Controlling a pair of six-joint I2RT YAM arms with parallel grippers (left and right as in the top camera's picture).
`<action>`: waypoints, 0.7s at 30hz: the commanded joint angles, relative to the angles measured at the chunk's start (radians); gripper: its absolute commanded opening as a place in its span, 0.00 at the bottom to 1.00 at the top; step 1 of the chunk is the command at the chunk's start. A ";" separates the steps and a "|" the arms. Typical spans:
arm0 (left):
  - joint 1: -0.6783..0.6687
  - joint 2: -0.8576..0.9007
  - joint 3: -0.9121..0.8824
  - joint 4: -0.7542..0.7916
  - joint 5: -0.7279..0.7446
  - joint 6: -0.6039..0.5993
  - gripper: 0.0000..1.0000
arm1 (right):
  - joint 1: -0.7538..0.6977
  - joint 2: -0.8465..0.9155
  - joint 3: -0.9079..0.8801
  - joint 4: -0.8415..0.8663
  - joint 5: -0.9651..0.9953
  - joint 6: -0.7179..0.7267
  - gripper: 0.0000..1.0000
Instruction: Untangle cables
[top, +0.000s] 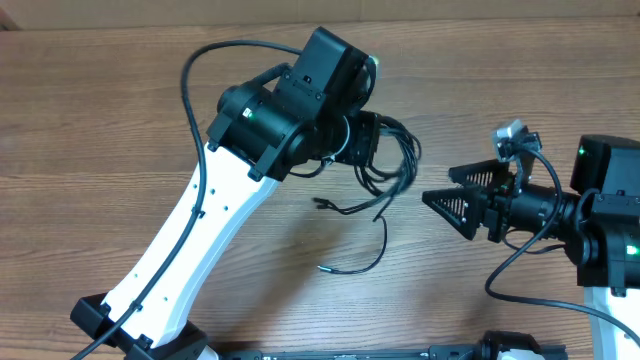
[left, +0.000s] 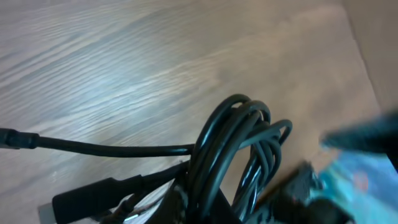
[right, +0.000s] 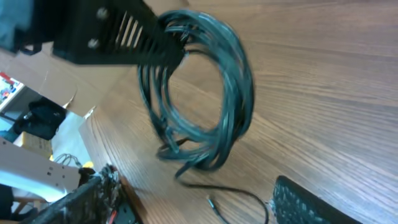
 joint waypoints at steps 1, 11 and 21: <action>-0.003 0.002 0.008 0.003 0.221 0.236 0.04 | 0.000 -0.008 0.008 0.010 0.002 0.000 0.80; -0.006 0.002 0.008 0.019 0.306 0.241 0.04 | 0.000 -0.006 0.008 0.008 0.002 0.003 0.32; -0.006 0.002 0.008 0.028 0.173 0.078 0.04 | 0.000 -0.006 0.008 -0.001 0.002 0.005 0.04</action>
